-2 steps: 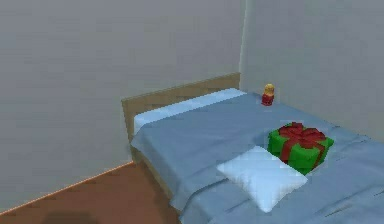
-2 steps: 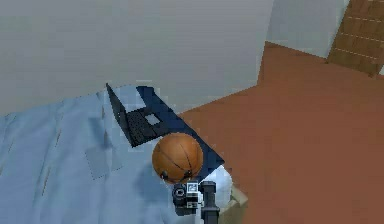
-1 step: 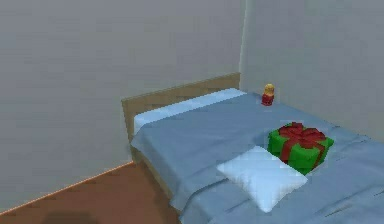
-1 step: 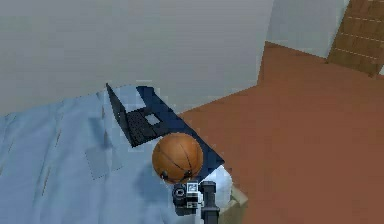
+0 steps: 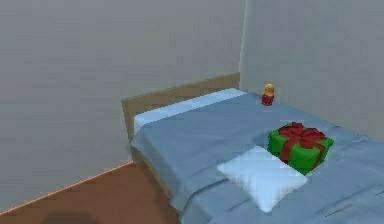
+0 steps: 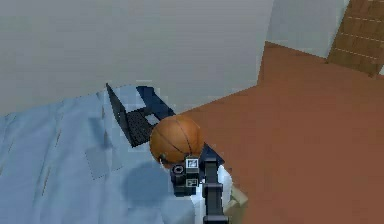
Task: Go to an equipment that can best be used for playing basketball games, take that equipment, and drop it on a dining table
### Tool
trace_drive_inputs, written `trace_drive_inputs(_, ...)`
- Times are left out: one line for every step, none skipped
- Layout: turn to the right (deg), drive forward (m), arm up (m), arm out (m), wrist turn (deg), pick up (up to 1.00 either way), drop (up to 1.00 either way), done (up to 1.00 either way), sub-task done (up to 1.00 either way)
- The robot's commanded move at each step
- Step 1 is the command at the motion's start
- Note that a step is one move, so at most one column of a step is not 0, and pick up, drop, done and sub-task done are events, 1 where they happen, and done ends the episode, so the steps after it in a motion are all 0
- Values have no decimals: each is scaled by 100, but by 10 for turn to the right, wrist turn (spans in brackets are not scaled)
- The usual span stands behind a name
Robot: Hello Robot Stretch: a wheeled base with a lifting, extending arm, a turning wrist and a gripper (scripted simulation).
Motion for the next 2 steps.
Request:
trace_drive_inputs(0,0,28,0,0,0,0,0,0)
trace_drive_inputs(0,0,0,0,-450,0,0,0,0)
